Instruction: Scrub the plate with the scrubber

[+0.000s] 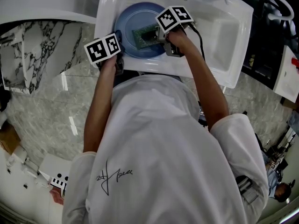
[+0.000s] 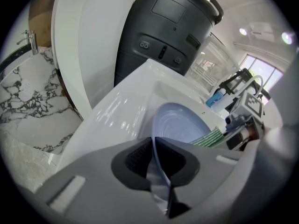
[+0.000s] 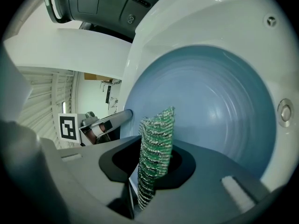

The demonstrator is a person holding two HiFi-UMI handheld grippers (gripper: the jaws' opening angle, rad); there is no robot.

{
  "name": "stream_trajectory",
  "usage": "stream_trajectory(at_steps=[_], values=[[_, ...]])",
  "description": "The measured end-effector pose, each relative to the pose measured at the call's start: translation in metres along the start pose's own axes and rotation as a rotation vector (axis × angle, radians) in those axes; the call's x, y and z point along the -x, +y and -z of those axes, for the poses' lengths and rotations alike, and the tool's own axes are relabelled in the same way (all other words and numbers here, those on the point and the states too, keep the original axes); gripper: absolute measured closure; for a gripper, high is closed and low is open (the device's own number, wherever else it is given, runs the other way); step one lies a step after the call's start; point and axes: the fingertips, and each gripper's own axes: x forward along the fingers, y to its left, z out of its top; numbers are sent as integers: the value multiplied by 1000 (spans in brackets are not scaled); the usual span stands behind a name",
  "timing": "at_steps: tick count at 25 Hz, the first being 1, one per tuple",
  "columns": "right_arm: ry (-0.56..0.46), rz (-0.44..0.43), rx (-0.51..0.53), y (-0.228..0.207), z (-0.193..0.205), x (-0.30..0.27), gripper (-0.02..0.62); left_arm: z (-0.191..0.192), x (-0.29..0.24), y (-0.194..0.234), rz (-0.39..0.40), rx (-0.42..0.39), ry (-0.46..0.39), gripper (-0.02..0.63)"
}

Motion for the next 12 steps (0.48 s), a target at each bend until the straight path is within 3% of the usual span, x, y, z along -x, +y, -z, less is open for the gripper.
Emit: stream_trajectory(at_steps=[12], values=[[43, 73, 38, -13, 1, 16, 528, 1, 0, 0, 0, -2, 1, 529]])
